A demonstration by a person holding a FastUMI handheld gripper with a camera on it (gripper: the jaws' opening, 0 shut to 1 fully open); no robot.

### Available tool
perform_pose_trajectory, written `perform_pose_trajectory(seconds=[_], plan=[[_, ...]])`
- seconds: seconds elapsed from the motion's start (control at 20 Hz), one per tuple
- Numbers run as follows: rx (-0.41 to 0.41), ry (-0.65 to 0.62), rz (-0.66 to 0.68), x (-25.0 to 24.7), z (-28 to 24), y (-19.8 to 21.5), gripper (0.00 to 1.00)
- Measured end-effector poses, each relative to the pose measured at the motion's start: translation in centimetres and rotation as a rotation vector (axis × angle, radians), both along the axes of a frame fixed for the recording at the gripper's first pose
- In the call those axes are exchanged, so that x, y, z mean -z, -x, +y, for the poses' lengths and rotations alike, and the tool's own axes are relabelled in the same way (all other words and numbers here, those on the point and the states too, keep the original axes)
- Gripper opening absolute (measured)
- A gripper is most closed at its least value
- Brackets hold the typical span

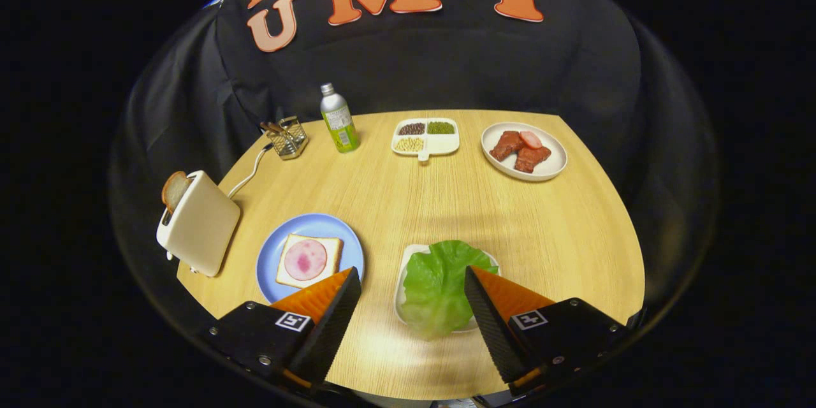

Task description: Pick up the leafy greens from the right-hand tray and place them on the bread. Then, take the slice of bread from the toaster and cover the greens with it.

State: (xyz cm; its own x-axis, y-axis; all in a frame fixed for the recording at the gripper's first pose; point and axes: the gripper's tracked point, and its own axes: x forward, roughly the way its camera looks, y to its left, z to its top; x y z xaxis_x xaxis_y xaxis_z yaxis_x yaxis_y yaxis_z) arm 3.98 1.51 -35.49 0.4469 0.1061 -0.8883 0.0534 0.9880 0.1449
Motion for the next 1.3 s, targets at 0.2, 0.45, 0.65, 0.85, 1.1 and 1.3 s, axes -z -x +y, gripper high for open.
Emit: perform_pose_trajectory(seconds=[0.2,0.45,0.65,0.85,1.1,1.3], plan=[[0.046,0.019,0.128,4.3,-0.9,0.7,0.98],[0.116,0.017,0.249,8.2,-2.1,1.5,0.97],[0.138,0.04,0.284,9.7,-2.8,1.9,0.96],[0.16,0.054,0.299,11.0,-2.9,2.2,0.96],[0.139,0.12,0.283,11.4,-3.0,1.8,0.86],[0.161,0.12,0.277,11.4,-3.1,1.4,0.64]])
